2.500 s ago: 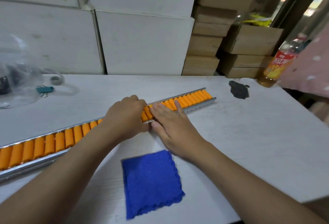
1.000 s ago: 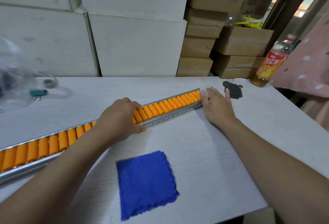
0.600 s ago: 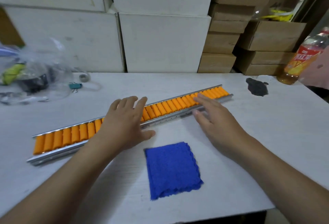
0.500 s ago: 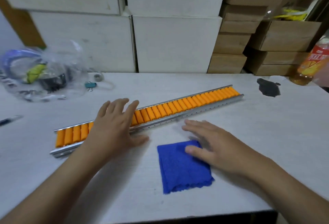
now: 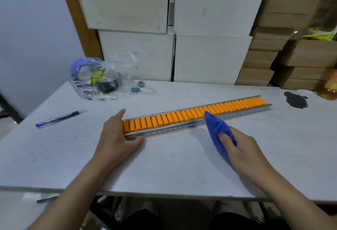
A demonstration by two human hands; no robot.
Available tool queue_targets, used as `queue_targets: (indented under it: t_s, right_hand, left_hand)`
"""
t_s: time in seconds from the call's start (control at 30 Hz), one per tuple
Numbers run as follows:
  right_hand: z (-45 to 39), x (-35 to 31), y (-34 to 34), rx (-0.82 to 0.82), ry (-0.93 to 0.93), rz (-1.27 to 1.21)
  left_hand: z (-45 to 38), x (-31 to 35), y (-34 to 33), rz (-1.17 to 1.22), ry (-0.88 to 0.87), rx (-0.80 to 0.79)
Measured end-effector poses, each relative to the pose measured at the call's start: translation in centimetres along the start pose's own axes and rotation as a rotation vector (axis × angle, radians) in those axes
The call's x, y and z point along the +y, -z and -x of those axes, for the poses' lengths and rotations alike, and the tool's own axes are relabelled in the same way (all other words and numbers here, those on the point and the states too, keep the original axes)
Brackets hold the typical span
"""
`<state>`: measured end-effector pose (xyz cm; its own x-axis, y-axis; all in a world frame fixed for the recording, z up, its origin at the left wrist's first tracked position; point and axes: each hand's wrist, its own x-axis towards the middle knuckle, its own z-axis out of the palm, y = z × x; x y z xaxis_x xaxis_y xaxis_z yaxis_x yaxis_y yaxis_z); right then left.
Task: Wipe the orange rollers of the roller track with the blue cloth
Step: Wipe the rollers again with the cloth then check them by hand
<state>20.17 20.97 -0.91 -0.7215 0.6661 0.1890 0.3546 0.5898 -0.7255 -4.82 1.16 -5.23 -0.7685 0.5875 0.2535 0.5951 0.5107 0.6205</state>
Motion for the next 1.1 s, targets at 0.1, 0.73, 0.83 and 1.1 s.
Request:
queue_targets:
  t_s: [0.1, 0.73, 0.83, 1.1]
  right_hand:
    - [-1.0, -3.7, -1.5, 0.028, -0.208, -0.504]
    - [-5.4, -10.7, -17.7, -0.165, 0.535, 0.192]
    - [-5.5, -10.1, -17.6, -0.129, 0.566, 0.211]
    - [-5.4, -8.1, -15.4, -0.026, 0.545, 0.283]
  left_hand:
    - [-0.4, -0.9, -0.1, 0.131, 0.079, -0.009]
    - [-0.8, -1.8, -0.4, 0.443, 0.177, -0.016]
    - [-0.8, -2.0, -0.5, 0.382, 0.17, -0.014]
    - [-0.8, -2.2, -0.5, 0.34, 0.169, -0.015]
